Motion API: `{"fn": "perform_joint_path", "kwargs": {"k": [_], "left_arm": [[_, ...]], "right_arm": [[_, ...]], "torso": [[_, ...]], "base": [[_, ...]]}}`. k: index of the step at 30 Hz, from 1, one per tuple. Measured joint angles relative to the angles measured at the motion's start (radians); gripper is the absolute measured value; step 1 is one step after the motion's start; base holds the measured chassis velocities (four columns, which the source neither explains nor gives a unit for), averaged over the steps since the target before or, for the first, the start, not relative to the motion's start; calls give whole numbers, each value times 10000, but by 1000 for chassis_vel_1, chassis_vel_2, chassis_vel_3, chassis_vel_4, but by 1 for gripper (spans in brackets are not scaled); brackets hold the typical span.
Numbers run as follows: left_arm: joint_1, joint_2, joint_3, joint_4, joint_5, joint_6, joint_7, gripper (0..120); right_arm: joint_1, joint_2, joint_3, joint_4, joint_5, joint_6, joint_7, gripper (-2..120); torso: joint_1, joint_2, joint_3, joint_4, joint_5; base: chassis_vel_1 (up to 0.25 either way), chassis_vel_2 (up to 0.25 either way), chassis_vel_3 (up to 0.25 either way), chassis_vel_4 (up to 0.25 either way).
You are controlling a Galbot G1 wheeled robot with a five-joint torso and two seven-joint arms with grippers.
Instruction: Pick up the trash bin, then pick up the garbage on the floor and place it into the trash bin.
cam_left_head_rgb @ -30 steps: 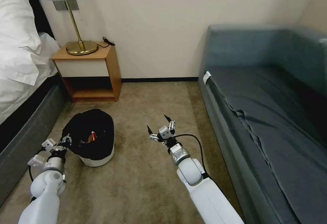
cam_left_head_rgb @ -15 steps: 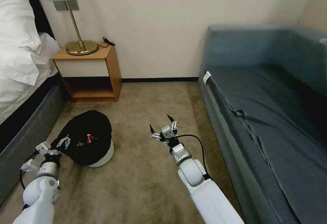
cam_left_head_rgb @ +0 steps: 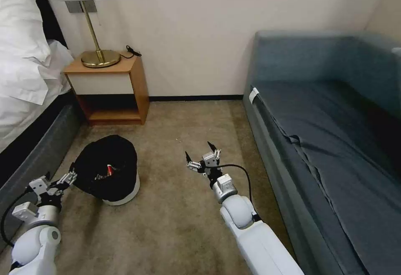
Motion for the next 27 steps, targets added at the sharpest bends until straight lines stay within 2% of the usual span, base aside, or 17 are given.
{"fn": "perform_joint_path", "kwargs": {"k": [5,12,16,27], "left_arm": [[137,-61,-80,-796,484,122,20,100],[366,-193,148,-1438,649,222,158,100],[517,-199,257,-1646,680,224,266,100],[540,-194,279,-1669,679,238,272,100]], "right_arm": [[-181,-151,172,286,840,-695,313,100],[-240,-210,549,181,1067,-743,335,100],[-195,-156,678,35,1099,-742,337,100],[-175,-126,699,-19,1090,-720,340,100]], "torso": [[-1,0,0,-1,0],[0,0,0,-2,1],[0,0,1,-1,1],[-1,0,0,-1,0]], "base": [[0,0,0,0],[0,0,0,0],[0,0,0,0],[0,0,0,0]]}}
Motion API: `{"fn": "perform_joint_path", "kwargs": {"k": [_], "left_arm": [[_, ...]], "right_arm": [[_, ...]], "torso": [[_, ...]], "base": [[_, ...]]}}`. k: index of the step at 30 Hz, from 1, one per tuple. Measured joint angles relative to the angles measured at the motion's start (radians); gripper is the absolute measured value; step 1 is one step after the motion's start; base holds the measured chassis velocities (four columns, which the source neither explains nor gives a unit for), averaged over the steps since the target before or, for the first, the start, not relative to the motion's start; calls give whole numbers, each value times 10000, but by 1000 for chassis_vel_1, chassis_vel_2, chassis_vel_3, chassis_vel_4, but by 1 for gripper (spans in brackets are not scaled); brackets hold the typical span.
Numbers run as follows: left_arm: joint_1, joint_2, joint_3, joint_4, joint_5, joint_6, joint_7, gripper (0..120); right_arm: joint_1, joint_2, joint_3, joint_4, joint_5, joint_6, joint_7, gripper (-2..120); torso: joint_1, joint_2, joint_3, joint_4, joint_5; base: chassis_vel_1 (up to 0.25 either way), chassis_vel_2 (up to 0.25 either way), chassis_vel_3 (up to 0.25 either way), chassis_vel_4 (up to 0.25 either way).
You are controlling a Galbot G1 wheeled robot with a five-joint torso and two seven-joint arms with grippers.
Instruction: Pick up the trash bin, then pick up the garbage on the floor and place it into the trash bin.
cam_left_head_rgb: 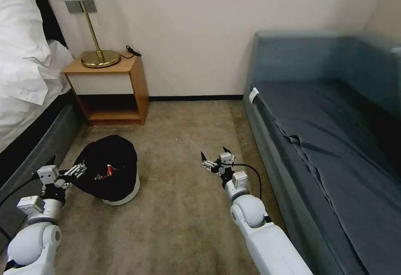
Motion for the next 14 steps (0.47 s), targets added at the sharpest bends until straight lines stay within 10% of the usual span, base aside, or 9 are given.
{"fn": "perform_joint_path", "kwargs": {"k": [14], "left_arm": [[-9,3,2,21,-20,11,0,100]], "right_arm": [[7,3,-4,-6,-19,13,-1,100]], "torso": [[0,0,0,0,0]], "base": [[0,0,0,0]]}}
